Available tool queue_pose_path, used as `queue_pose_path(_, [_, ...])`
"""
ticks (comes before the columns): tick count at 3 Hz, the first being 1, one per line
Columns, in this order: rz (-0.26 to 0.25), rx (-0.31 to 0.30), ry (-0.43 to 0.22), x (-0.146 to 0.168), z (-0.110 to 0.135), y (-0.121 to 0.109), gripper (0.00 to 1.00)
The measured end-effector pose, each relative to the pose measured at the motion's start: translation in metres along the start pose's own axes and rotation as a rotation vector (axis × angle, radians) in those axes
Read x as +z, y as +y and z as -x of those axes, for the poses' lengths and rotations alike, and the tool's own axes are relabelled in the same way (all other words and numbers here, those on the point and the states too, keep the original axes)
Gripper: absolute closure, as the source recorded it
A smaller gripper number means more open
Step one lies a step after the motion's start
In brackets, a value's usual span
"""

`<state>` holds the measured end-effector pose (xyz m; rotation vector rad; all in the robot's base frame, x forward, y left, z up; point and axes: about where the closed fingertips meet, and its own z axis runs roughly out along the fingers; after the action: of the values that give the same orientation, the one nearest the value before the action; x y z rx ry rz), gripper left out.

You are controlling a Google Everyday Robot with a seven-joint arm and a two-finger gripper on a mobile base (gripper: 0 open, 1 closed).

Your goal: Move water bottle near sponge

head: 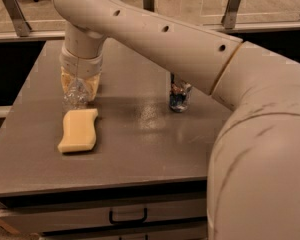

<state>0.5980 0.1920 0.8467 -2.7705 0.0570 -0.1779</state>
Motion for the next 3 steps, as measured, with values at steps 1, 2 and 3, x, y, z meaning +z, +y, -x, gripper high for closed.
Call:
queue_pose_path(1, [0.002, -0.015, 0.021, -0.002, 0.003, 0.003, 0.36])
queue_pose_path(2, [0.005, -0.039, 0.045, -0.003, -0.002, 0.002, 0.12])
queue_pose_path(3, [0.009, -0.063, 0.062, -0.004, -0.010, -0.001, 0.00])
